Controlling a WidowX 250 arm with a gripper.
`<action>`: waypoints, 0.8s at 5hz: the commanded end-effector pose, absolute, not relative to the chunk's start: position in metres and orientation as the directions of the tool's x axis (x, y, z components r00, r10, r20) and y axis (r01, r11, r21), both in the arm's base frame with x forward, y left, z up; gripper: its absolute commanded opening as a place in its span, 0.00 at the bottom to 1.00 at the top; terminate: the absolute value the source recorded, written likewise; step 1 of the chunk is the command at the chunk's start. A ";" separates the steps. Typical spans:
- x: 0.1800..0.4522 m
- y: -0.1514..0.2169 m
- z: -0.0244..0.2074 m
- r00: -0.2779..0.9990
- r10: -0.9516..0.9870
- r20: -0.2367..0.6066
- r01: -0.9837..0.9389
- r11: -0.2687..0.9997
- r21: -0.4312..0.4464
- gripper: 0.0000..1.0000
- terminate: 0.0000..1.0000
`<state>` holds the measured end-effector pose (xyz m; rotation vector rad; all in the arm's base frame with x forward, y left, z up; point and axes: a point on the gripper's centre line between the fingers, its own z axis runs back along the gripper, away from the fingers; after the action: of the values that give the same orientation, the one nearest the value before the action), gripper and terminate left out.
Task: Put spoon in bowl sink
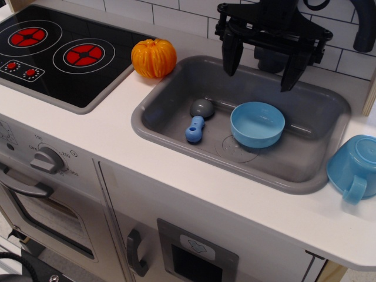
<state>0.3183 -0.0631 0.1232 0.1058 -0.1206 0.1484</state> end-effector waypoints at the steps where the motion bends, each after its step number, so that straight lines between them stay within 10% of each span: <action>1: 0.318 -0.063 0.123 0.982 0.141 0.127 -0.154 0.983 0.096 1.00 0.00; 4: 0.329 0.003 0.097 0.993 -0.072 0.094 0.073 0.997 -0.005 1.00 0.00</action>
<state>0.3267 0.0014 0.0885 -0.0194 -0.0673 -0.0789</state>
